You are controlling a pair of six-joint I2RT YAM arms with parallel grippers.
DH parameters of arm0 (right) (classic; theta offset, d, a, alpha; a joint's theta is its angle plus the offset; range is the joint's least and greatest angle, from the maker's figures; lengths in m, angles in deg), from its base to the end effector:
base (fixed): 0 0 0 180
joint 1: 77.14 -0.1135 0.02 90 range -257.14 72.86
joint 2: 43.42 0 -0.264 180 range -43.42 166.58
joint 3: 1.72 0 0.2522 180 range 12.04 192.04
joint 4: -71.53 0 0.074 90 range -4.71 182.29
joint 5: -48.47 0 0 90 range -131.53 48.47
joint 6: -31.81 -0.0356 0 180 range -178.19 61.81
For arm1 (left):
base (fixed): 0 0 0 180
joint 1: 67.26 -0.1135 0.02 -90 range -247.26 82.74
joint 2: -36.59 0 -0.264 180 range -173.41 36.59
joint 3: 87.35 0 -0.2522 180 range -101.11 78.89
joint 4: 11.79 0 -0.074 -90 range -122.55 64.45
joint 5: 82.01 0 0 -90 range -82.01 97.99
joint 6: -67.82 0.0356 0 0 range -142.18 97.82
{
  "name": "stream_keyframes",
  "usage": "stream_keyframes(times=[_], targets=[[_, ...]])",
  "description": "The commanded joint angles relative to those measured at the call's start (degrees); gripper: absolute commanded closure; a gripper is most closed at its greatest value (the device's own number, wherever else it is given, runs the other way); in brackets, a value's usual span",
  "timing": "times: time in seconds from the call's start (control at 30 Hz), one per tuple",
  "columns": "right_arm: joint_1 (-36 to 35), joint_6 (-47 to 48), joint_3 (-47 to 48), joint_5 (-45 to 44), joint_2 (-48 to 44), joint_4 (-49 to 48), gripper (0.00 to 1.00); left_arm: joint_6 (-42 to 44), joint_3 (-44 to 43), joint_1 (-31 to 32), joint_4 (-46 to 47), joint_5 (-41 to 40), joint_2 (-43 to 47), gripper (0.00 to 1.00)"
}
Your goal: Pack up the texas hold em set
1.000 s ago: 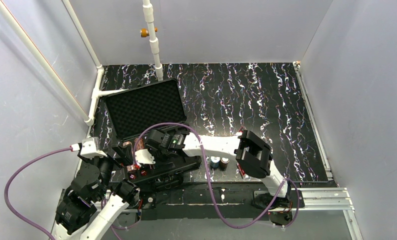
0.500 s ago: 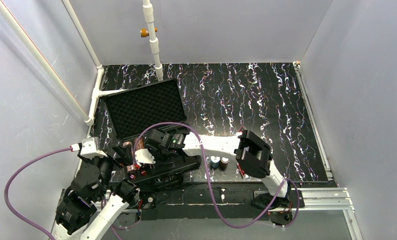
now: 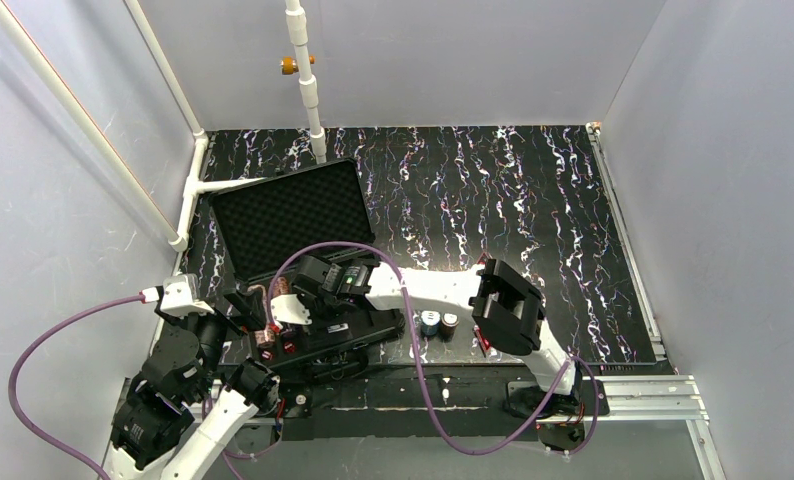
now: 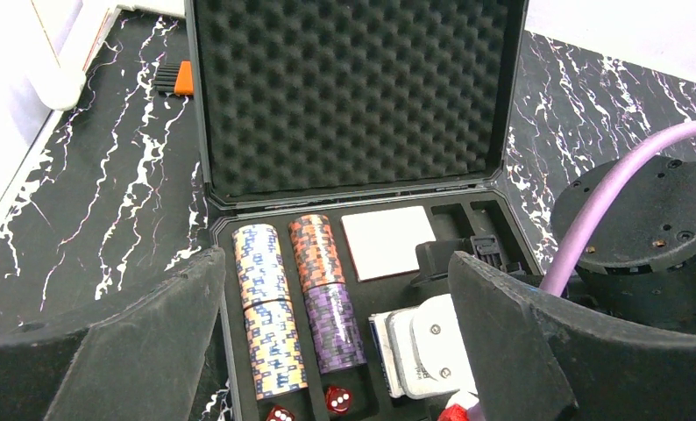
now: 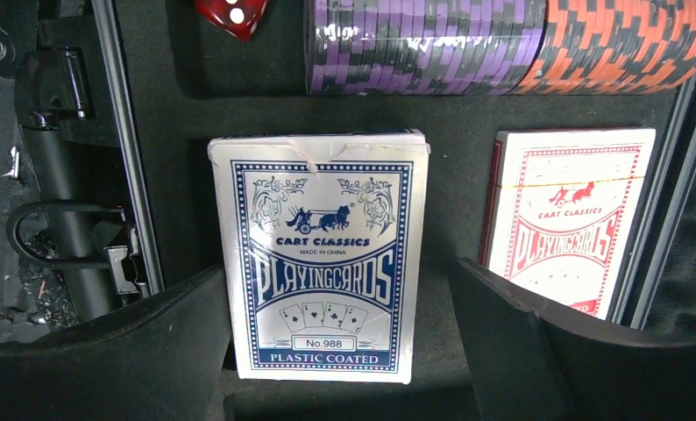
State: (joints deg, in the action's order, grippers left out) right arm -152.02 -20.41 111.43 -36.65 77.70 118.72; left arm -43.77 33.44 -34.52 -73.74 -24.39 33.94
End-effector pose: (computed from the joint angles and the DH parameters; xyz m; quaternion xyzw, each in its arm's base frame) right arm 0.1193 0.4533 0.2147 -0.8004 0.5179 0.1337 0.2706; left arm 0.0094 0.0166 0.3264 -0.1178 0.7251 -0.1116 0.6692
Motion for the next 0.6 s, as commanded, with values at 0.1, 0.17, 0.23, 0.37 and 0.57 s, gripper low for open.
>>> stream_keyframes(times=[0.1,0.17,0.23,0.37,0.57], targets=[[-1.07,-2.28,-0.68,3.06,-2.38,15.51,0.02,0.64,0.20,-0.30,0.81,-0.44,-1.11,0.02],[-1.07,-2.12,-0.30,2.90,-3.75,15.51,0.01,0.75,0.19,-0.26,0.81,-0.22,-1.46,0.02],[-1.07,-1.97,0.20,3.08,-5.11,15.66,0.02,0.75,0.19,-0.30,0.84,-0.22,-1.61,0.02],[-1.07,-2.26,0.02,3.53,-8.04,13.72,0.02,0.75,0.20,-0.30,0.90,-0.18,-1.14,0.02],[-0.64,-9.37,-2.30,-1.67,-11.11,3.56,0.03,0.75,0.19,-0.35,0.83,-0.23,-1.25,0.02]])
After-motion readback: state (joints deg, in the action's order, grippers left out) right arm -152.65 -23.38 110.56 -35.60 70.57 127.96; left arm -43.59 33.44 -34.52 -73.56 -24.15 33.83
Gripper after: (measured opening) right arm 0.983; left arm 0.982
